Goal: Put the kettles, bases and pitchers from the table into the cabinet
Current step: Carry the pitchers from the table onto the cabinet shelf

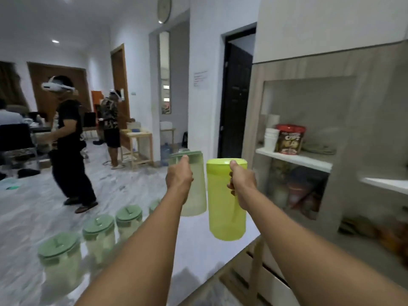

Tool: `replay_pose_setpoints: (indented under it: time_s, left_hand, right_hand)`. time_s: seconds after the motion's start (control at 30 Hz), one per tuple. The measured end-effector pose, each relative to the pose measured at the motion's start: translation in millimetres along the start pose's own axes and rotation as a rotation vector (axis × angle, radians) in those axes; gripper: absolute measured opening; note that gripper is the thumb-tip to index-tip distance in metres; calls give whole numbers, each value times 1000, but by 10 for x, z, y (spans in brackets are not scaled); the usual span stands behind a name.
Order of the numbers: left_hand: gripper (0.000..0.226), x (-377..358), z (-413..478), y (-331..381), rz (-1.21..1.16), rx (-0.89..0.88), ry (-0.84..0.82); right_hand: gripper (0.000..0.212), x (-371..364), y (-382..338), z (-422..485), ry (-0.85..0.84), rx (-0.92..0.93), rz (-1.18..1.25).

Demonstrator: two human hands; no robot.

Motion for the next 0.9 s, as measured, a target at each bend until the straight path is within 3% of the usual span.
replay_pose_setpoints:
  time_s: [0.2,0.47,0.67,0.9]
  left_hand:
    - [34,-1587,-395,664,-96,-111,-251]
    - [32,-3492,-1373,1047,-169,-169,-471]
    - [34,-4713,-2031,1189,-165,-196,-515]
    - [43,-5917,-2278,1160,-90,-224,-548]
  right_hand:
    - [45,1921,-710,204,309,125,105]
    - [44,4413,-1007,255,605,220,211]
    - [37,5701,-1134,442,685,257,222]
    - [38,6483,-1227,1044,689,272,236]
Point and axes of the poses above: each hand's wrist, its own z-axis towards the middle knuckle, its own x-axis out of the back of the hand, y = z × x, the point moved 10 cm from there along z, towards the middle knuckle, and after that the axes turned 8 degrees about -x, right-handed, at the moved point
